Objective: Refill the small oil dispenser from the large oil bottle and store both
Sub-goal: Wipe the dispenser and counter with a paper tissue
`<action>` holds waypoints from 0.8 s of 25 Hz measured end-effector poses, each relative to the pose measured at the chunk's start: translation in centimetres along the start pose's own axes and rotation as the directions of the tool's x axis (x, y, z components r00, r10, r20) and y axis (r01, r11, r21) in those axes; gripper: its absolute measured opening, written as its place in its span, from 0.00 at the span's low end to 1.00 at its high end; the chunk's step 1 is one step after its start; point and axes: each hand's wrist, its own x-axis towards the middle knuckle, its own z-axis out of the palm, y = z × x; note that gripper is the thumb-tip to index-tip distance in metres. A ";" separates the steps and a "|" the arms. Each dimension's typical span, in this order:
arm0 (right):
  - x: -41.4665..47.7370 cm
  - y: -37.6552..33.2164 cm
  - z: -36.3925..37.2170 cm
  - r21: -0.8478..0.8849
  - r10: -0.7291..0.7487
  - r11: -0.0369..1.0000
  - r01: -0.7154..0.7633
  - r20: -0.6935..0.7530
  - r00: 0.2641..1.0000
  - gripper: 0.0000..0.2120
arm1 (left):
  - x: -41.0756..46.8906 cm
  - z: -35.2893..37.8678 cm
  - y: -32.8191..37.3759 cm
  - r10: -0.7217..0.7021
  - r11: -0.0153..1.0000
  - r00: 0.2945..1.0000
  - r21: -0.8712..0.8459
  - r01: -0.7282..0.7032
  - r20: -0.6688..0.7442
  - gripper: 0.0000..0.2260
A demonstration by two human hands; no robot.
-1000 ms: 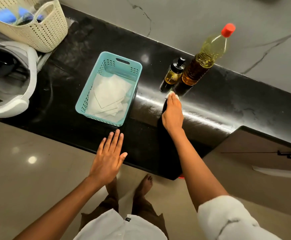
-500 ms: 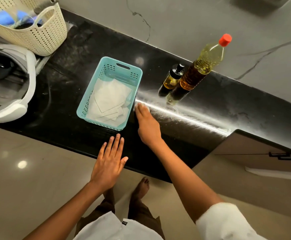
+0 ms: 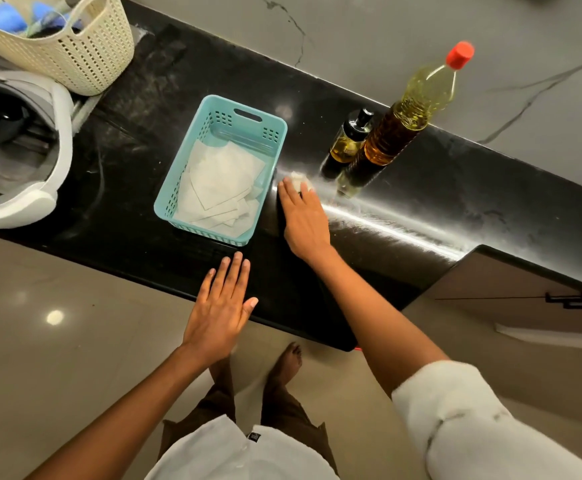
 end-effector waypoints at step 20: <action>-4.9 16.2 -0.2 0.171 0.418 0.904 -0.392 -0.152 0.896 0.29 | 0.0 -0.4 0.1 -0.020 0.998 1.000 -0.064 0.021 0.014 0.32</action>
